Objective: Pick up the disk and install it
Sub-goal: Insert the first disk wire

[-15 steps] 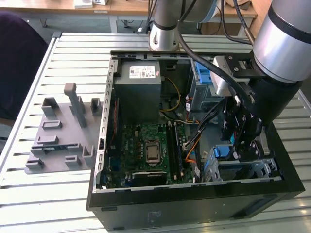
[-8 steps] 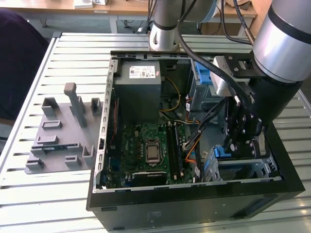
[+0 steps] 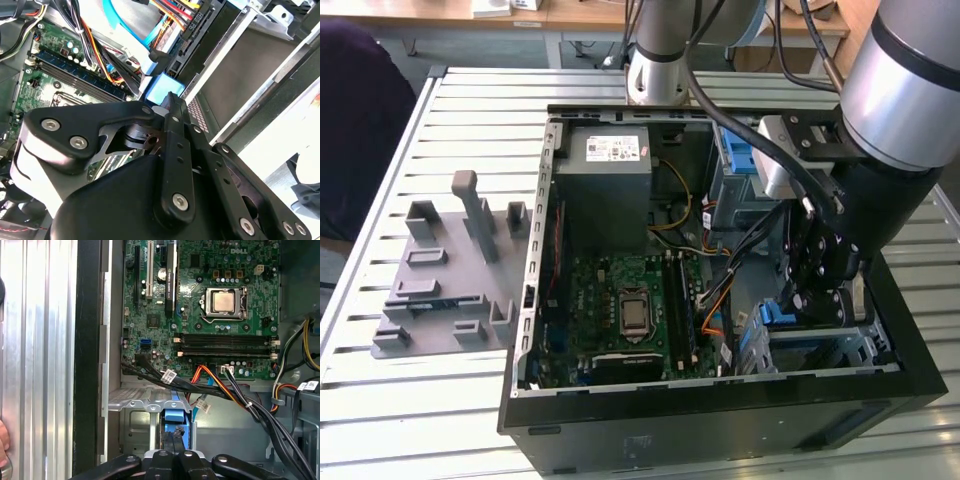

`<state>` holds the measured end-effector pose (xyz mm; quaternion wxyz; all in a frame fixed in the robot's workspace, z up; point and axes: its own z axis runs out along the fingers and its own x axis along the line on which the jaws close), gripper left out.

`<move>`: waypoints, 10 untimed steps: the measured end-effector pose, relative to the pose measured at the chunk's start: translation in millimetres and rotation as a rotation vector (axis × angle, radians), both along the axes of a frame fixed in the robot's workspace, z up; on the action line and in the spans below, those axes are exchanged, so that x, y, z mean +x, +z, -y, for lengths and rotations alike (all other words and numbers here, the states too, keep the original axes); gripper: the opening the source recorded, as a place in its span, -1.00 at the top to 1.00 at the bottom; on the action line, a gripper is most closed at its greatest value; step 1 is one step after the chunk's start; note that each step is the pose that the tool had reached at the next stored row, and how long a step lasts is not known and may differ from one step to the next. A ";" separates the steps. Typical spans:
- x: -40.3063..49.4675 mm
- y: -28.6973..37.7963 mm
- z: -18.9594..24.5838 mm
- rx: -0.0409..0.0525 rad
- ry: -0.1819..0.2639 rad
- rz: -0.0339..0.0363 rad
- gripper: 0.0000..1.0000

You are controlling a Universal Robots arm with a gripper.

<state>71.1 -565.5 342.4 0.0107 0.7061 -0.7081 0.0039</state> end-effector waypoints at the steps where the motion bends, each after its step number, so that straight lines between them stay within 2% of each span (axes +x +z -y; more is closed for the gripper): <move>1: 0.0 -0.1 0.0 0.0000 0.000 0.0000 0.79; 10: 0.2 -0.2 0.0 0.0002 0.000 0.0003 0.79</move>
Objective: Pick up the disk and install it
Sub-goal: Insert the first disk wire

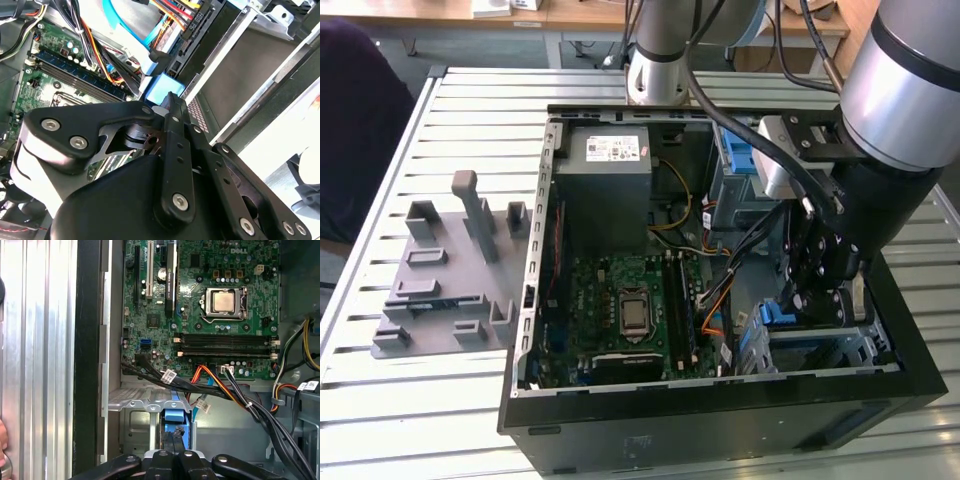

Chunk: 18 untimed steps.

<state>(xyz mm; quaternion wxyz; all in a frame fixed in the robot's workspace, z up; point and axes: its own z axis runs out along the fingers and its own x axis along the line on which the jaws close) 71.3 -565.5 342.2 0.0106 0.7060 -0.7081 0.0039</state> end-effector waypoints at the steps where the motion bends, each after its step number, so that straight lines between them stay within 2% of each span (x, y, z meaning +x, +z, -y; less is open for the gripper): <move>1: 0.4 0.2 0.0 0.0001 0.000 0.0002 0.79; 5: 4.3 0.8 -0.1 -0.0002 0.000 0.0003 0.79; 10: 4.4 1.0 0.0 -0.0002 0.000 0.0004 0.79; 18: 4.5 8.3 0.0 0.0000 0.000 0.0022 0.79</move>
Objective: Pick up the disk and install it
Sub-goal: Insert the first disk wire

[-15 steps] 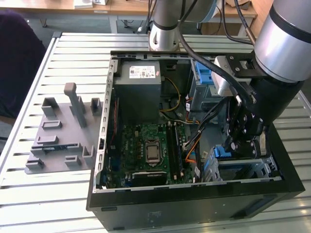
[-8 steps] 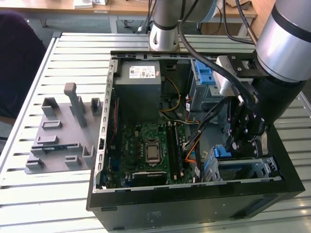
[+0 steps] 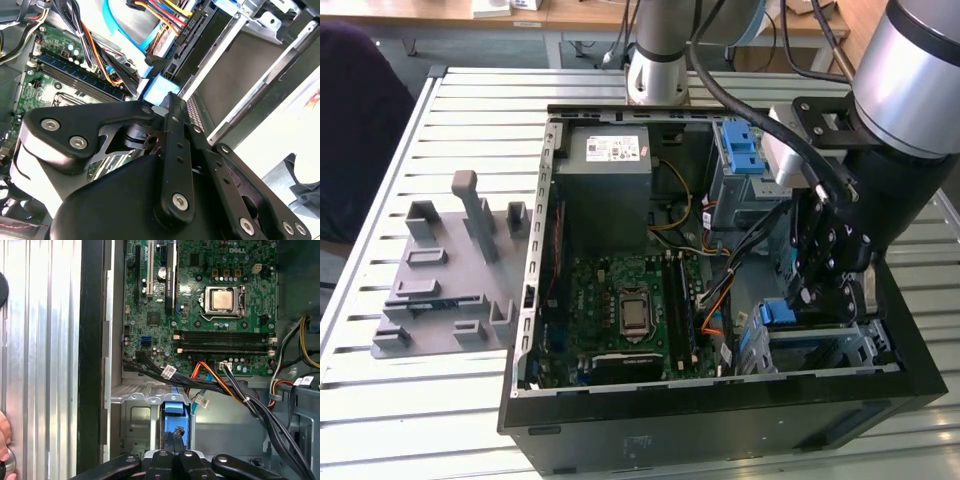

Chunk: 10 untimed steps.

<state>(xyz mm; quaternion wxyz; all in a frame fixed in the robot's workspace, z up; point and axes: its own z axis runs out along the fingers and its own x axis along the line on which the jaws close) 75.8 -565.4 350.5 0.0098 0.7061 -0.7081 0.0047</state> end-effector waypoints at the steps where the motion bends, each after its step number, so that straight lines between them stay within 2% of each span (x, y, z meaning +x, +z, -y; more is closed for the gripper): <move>1: 0.0 0.0 0.0 0.0001 0.000 0.0006 0.79; 4: 2.9 0.0 0.0 0.0000 0.000 0.0008 0.79; 10: 17.4 -0.2 0.0 -0.0003 0.000 0.0008 0.79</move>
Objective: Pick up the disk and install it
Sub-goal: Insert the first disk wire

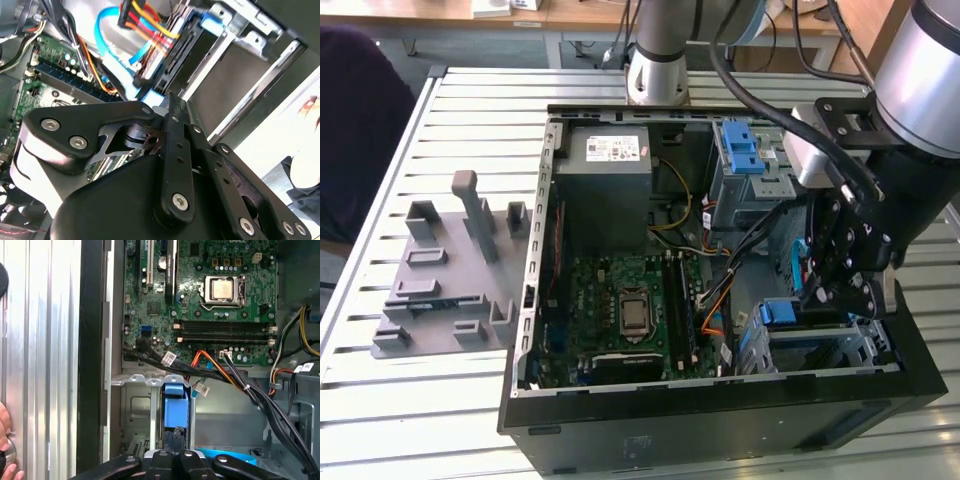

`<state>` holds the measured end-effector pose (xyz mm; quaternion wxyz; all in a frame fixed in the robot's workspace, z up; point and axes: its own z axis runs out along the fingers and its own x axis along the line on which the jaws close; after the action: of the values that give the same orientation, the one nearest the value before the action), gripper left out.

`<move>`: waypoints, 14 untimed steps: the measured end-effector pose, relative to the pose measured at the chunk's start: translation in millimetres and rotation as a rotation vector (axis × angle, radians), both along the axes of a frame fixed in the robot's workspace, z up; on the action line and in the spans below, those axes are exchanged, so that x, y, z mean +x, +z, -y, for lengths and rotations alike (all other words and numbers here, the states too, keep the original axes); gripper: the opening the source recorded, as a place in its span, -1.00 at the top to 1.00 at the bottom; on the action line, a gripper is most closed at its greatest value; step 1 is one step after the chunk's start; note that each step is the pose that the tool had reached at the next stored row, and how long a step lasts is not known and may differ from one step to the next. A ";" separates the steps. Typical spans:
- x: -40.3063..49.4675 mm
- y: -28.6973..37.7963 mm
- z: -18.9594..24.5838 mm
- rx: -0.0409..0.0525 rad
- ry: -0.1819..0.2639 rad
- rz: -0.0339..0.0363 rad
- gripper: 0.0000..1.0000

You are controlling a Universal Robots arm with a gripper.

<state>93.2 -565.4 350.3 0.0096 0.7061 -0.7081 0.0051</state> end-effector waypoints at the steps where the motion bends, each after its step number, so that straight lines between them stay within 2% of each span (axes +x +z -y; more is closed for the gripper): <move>1: 1.4 0.0 0.0 -0.0001 0.000 0.0000 0.79; 8: 4.8 3.9 -0.8 0.0003 -0.002 0.0001 0.79; 14: 14.3 4.0 -3.0 0.0001 -0.002 0.0001 0.79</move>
<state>107.5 -562.4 354.3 0.0096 0.7052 -0.7089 0.0051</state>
